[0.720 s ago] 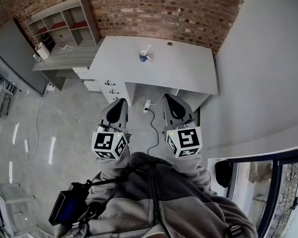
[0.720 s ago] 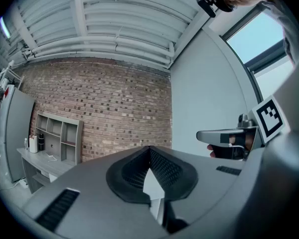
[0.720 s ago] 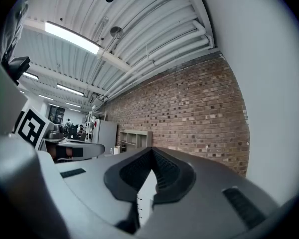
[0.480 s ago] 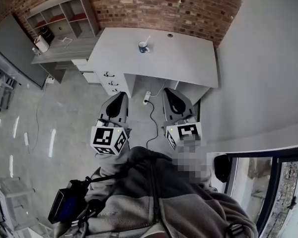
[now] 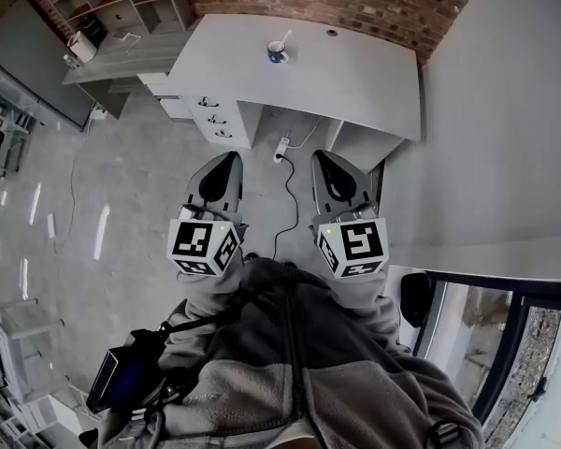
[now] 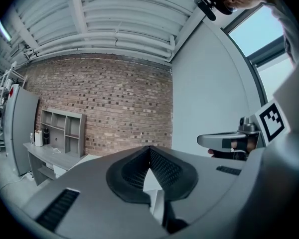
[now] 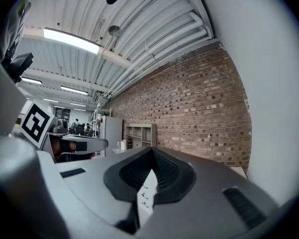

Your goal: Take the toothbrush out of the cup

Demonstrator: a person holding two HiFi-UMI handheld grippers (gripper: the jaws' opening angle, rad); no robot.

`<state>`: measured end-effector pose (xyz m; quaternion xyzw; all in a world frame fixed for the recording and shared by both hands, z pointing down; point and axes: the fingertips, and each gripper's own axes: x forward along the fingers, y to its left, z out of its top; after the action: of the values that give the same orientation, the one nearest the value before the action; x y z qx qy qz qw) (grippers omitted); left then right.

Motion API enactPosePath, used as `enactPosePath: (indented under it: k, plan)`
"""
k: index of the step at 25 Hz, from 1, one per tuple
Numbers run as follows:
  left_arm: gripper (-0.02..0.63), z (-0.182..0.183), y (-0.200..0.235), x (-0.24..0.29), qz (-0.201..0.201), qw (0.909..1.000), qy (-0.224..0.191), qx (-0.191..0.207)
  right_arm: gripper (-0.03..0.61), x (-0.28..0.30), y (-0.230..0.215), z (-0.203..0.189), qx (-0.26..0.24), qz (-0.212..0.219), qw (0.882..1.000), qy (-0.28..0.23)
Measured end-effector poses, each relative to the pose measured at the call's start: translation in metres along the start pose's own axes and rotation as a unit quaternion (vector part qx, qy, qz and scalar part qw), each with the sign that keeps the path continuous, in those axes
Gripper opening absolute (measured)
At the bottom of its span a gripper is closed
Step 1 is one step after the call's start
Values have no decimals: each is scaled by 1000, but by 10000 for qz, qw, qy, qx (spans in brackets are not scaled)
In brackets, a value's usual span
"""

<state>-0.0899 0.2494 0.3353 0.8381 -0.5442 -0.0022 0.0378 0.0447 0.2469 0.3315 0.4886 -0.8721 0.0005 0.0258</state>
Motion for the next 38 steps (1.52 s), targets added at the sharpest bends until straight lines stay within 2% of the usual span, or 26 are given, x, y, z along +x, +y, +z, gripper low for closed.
enactPosePath:
  k: [6, 13, 19, 23, 26, 29, 35, 38]
  plan:
    - [3, -20, -12, -6, 124, 9998, 130, -15, 1, -16, -14, -25, 119, 28, 9999, 73]
    - [3, -20, -4, -2, 173, 9998, 104, -93, 1, -13, -12, -26, 3, 143, 9998, 110]
    - [3, -30, 4, 25, 63, 9997, 145, -159, 0, -2, -31, -41, 13, -31, 9998, 189]
    - [3, -33, 13, 52, -72, 9997, 110, -216, 0, 16, -43, -46, -309, -216, 9990, 239]
    - [3, -31, 23, 81, -188, 9996, 85, -214, 0, 39, -55, -45, -370, -263, 9987, 232]
    - [3, -27, 40, 111, -265, 9995, 83, -167, 0, 67, -69, -42, -328, -298, 9988, 185]
    - [3, -27, 47, 127, -403, 9990, 131, -107, 0, 85, -84, -42, -124, -364, 9992, 113]
    - [3, -28, 76, 158, -436, 9987, 240, -88, 0, 128, -95, -45, -9, -357, 9992, 169]
